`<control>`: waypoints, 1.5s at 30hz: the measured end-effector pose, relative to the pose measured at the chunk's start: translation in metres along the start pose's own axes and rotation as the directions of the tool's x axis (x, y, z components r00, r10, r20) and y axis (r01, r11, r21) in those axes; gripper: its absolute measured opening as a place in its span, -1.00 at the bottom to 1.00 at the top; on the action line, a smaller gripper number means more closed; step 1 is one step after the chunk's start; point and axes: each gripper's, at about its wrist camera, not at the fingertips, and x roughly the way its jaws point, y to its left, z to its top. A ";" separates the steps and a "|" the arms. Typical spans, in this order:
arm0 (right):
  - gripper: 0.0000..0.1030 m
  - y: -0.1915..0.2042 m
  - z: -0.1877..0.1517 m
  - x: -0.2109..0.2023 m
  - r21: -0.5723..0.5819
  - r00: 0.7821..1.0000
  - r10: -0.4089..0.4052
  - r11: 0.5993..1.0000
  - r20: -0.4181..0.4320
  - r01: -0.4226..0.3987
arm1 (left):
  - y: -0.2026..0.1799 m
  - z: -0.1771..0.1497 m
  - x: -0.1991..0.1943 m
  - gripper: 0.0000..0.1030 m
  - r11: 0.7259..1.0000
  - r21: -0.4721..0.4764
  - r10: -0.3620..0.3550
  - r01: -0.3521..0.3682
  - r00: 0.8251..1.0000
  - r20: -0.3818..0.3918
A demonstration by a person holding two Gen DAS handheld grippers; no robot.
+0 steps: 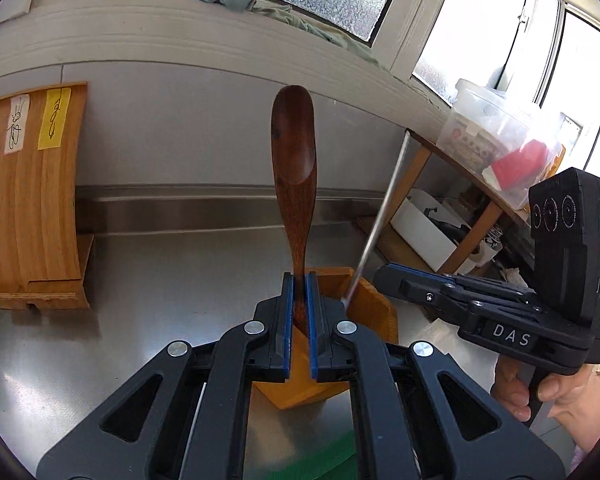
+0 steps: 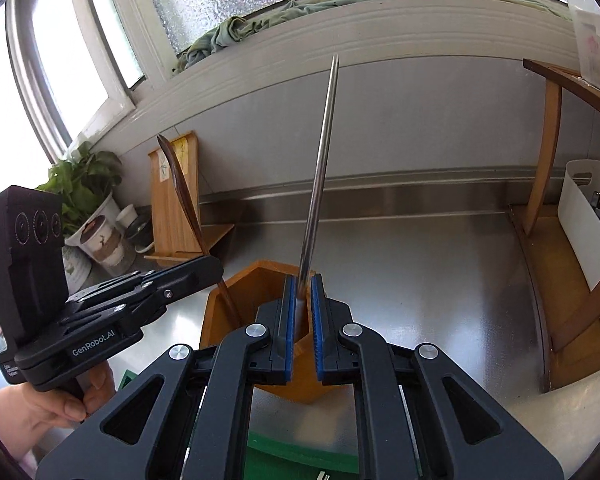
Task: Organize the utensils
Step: 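Carry both utensils into the orange wooden holder and open both tools, then grasp a metal chopstick with the left tool while the right tool grasps the large wooden spoon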
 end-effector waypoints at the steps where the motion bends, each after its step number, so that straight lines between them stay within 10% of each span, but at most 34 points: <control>1: -0.81 0.001 -0.001 0.000 -0.004 1.000 -0.004 1.000 -0.003 0.004 | 0.000 -0.002 0.000 -0.90 1.000 0.001 0.001 -0.001 1.000 -0.003; 4: -0.80 0.001 -0.001 -0.004 -0.009 1.000 -0.014 1.000 -0.007 0.014 | 0.000 -0.005 -0.005 -0.77 1.000 -0.011 0.010 -0.010 1.000 0.002; 8: -0.66 -0.004 -0.001 -0.020 -0.007 0.999 -0.043 0.999 0.009 0.043 | -0.002 -0.004 -0.025 0.23 0.998 -0.008 0.055 -0.055 0.998 0.038; 11: 0.29 -0.015 -0.002 -0.040 0.026 0.996 -0.077 0.997 0.036 0.076 | -0.006 -0.003 -0.042 0.59 0.994 0.000 0.109 -0.109 0.992 0.058; 15: 0.94 -0.026 -0.005 -0.068 0.064 0.994 -0.100 0.993 0.038 0.097 | -0.011 -0.004 -0.065 0.84 0.989 -0.016 0.149 -0.148 0.988 0.041; 24: 0.93 -0.017 -0.022 -0.107 0.109 0.980 -0.052 0.991 -0.194 0.074 | -0.013 -0.026 -0.107 0.84 0.973 -0.195 0.088 -0.120 0.982 -0.165; 30: 0.90 -0.003 -0.059 -0.101 0.150 0.892 0.028 0.988 -0.450 0.045 | -0.012 -0.065 -0.118 0.84 0.941 -0.299 0.034 -0.158 0.924 -0.380; 36: -0.43 0.000 -0.108 -0.074 0.157 0.772 0.027 0.983 -0.635 0.095 | -0.004 -0.106 -0.118 0.83 0.912 -0.352 0.011 -0.212 0.870 -0.493; 45: -0.71 -0.001 -0.136 -0.053 0.231 0.720 0.062 0.963 -0.691 0.140 | 0.008 -0.142 -0.108 -0.15 0.897 -0.353 -0.003 -0.266 0.794 -0.608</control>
